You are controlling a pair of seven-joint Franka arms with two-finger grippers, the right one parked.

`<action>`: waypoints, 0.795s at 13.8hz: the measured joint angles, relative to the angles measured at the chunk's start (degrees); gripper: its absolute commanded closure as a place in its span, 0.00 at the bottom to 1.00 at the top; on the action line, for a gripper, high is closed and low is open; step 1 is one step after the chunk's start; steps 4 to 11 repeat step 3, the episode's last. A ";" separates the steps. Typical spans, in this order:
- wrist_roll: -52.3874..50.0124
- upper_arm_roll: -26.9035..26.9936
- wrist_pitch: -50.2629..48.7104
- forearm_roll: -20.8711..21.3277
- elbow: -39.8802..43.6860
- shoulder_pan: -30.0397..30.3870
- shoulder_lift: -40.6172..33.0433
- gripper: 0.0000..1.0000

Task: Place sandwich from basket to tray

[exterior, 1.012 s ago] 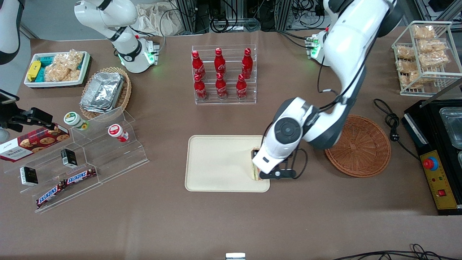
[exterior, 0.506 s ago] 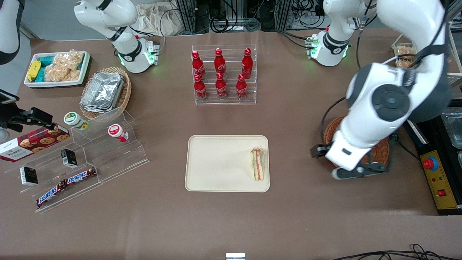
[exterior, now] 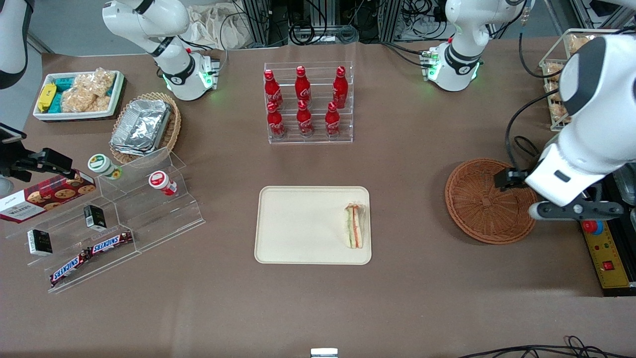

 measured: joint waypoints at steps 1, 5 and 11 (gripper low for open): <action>2.00 0.24 0.02 0.00 0.00 0.58 -0.52 0.00; 3.34 0.45 0.41 0.00 -0.01 1.47 -0.99 0.00; 3.34 0.45 0.41 0.00 -0.01 1.47 -0.99 0.00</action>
